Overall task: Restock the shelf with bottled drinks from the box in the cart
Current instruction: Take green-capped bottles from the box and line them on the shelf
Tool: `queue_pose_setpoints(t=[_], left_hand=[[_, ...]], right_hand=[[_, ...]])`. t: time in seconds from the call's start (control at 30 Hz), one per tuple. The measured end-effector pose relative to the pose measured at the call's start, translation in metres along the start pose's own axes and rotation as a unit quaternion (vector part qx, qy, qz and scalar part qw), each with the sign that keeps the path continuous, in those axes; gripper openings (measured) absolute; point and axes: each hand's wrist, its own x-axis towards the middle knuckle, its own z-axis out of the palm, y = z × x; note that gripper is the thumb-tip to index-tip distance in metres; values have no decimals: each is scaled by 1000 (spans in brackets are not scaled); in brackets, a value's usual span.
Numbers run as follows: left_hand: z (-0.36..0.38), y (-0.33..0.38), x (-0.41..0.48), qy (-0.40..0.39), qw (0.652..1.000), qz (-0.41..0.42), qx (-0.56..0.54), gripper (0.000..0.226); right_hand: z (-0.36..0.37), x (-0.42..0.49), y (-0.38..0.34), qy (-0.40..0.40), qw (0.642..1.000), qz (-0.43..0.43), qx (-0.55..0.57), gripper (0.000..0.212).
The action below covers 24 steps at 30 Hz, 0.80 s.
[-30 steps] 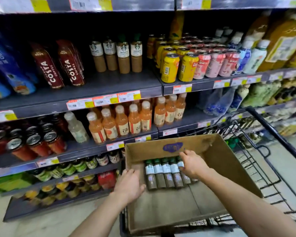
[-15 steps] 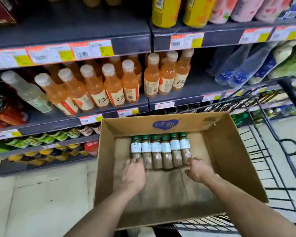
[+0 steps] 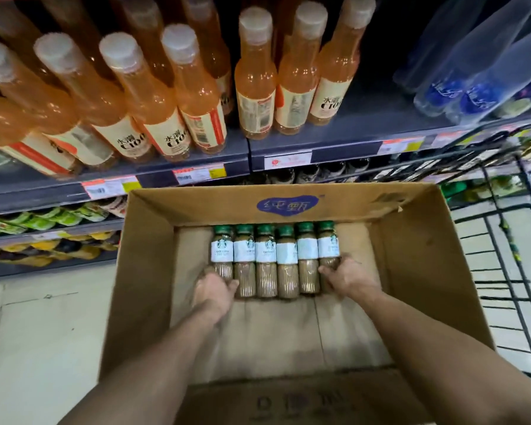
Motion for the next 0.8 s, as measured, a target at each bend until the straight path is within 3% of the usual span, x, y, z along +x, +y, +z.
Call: queue_pose_setpoints(t=[0.1, 0.23, 0.47, 0.63, 0.8], left_hand=[[5, -2, 13, -4, 1000, -15, -25, 41], [4, -6, 17, -10, 998, -42, -46, 50], [-5, -22, -19, -18, 998, -26, -51, 46], [-31, -22, -52, -23, 996, 35, -74, 49], [-74, -12, -88, 41, 990, 101, -89, 47]], right_hand=[[6, 11, 4, -10, 999, 12, 30, 61], [6, 14, 8, -10, 995, 34, 89, 54], [0, -31, 10, 14, 992, 35, 121, 53], [-13, -88, -12, 54, 990, -21, 132, 47], [-24, -142, -53, 81, 983, -76, 145, 45]])
